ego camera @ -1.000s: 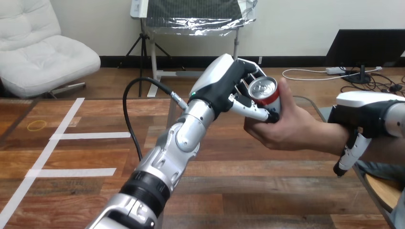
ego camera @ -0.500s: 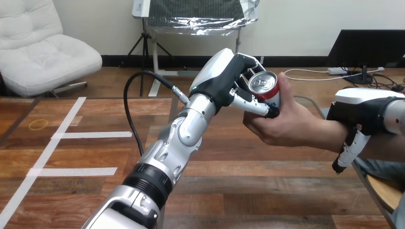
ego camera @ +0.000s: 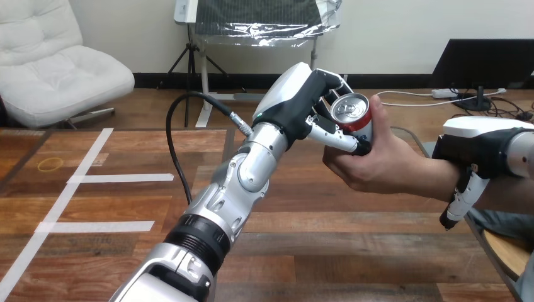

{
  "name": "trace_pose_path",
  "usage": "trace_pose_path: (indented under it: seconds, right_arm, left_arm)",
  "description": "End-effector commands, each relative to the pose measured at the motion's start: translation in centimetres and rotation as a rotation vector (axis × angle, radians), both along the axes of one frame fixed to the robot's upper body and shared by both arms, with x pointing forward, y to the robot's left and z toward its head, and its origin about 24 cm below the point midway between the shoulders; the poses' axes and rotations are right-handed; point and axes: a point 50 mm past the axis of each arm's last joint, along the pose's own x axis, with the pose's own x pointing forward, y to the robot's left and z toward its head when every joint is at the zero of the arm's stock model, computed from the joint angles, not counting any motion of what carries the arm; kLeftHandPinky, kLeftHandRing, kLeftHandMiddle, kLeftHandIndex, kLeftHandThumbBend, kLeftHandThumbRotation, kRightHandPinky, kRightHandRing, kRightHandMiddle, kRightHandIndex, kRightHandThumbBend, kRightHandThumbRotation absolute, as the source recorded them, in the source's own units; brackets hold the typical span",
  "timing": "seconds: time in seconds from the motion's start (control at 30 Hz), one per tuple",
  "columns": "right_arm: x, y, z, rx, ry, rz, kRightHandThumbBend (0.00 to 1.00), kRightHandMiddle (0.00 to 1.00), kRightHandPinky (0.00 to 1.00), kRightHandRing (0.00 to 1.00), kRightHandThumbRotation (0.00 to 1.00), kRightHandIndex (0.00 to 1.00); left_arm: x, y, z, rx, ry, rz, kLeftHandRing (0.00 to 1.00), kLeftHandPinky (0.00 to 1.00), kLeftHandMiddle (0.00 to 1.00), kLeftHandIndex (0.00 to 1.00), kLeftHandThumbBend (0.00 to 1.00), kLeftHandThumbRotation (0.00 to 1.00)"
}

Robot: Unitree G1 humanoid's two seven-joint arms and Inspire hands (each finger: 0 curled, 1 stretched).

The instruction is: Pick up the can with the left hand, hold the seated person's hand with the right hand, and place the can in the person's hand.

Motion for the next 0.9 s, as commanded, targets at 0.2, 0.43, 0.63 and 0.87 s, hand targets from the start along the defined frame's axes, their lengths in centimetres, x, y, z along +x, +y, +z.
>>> trace_pose_path:
  seconds: [0.2, 0.43, 0.63, 0.87]
  right_arm:
    - [0.6, 0.7, 8.6, -0.09, -0.275, 0.06, 0.77, 0.48, 0.28, 0.37, 0.01, 0.52]
    - [0.7, 0.5, 8.3, -0.103, -0.259, 0.06, 0.79, 0.53, 0.32, 0.41, 0.09, 0.61]
    - [0.7, 0.3, 8.1, -0.147, -0.249, 0.072, 0.8, 0.66, 0.46, 0.58, 0.16, 0.7]
    - [0.7, 0.2, 7.7, -0.157, -0.245, 0.068, 0.79, 0.76, 0.59, 0.71, 0.21, 0.78]
  left_arm:
    - [-1.3, -6.5, 5.6, -0.045, -0.161, -0.211, 0.4, 0.36, 0.45, 0.44, 0.64, 0.0]
    - [-1.1, -6.2, 5.4, -0.04, -0.151, -0.208, 0.39, 0.35, 0.45, 0.44, 0.64, 0.0]
    - [-0.9, -5.8, 5.3, -0.014, -0.146, -0.197, 0.4, 0.35, 0.46, 0.45, 0.65, 0.0]
    - [-0.3, -5.1, 5.2, 0.069, -0.123, -0.191, 0.43, 0.37, 0.48, 0.46, 0.64, 0.0]
